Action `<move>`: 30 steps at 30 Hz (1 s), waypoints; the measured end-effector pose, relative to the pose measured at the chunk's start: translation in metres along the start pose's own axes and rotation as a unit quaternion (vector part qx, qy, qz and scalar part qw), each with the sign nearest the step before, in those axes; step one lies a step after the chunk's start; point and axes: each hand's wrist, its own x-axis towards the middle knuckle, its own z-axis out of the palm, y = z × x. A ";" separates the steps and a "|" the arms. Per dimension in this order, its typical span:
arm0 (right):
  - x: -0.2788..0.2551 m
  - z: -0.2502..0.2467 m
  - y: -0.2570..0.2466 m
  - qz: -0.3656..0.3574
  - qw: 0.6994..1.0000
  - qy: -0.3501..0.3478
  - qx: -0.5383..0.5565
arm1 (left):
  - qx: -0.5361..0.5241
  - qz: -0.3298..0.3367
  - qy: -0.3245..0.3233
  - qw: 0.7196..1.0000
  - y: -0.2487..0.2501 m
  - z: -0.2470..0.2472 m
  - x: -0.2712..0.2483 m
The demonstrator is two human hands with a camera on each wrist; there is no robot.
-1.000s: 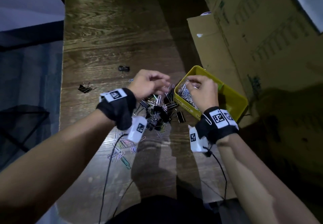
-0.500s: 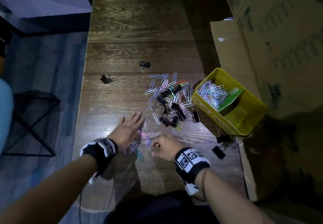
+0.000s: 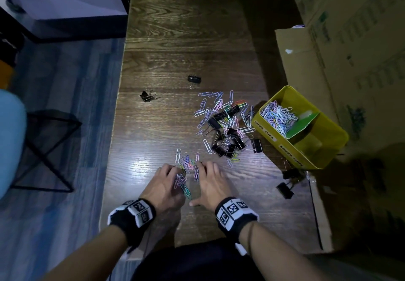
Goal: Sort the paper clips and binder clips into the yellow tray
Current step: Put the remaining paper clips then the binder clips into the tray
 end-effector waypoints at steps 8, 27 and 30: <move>0.020 -0.010 0.002 -0.006 0.996 0.050 0.078 | -0.029 -0.026 0.043 0.998 0.008 -0.024 0.036; 0.014 0.001 -0.008 -0.040 0.997 -0.013 0.058 | 0.020 0.006 -0.032 0.999 0.029 -0.009 0.018; 0.015 0.001 -0.004 -0.001 0.995 -0.037 0.088 | 0.028 0.049 -0.025 0.998 0.030 -0.014 0.015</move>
